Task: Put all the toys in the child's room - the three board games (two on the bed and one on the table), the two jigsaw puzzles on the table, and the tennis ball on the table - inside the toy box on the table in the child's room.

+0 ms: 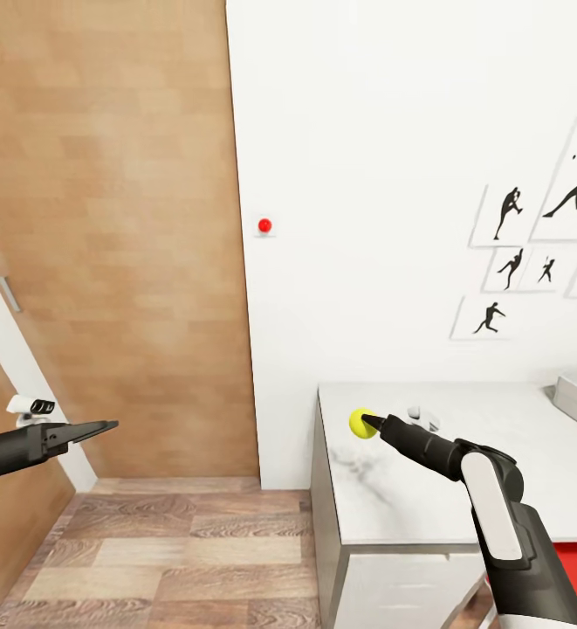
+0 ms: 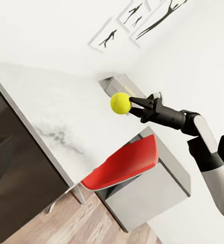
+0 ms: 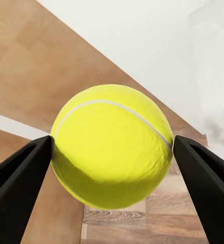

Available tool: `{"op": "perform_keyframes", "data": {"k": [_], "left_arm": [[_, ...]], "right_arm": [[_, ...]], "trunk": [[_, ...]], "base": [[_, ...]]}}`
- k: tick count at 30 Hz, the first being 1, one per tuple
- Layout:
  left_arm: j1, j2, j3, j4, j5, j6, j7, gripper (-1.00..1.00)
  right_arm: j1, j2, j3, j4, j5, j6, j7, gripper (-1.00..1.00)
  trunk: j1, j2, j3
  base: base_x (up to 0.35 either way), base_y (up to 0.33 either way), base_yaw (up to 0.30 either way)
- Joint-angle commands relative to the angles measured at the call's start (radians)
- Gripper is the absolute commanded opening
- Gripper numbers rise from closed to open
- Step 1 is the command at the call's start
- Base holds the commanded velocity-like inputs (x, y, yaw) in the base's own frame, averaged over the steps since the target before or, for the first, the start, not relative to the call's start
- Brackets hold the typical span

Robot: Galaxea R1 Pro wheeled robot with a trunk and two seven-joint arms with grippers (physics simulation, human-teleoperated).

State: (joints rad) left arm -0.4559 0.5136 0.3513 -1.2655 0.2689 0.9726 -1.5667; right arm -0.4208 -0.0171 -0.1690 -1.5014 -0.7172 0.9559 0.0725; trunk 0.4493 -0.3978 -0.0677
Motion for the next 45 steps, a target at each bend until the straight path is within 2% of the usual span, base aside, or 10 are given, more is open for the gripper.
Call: {"op": "perform_keyframes", "data": {"k": [1,20,45], "left_arm": [[0.0,0.0,0.0,0.0,-0.002,0.011,-0.004,1.0],[0.0,-0.001,-0.002,0.0,-0.004,0.011,-0.004,1.0],[0.0,0.0,-0.002,0.0,-0.003,0.01,-0.004,1.0]], "right_arm": [[-0.001,0.0,-0.002,0.0,0.007,0.005,0.009,-1.0],[-0.001,0.0,-0.003,0.0,0.007,0.005,0.012,-1.0],[-0.001,0.0,-0.003,0.0,0.007,0.004,0.012,-1.0]], "trunk": [[0.001,-0.002,-0.001],[0.001,-0.002,0.024],[0.001,-0.002,0.014]], "base": [[0.0,0.0,0.0],[0.0,0.0,-0.015],[0.0,0.0,-0.257]]}}
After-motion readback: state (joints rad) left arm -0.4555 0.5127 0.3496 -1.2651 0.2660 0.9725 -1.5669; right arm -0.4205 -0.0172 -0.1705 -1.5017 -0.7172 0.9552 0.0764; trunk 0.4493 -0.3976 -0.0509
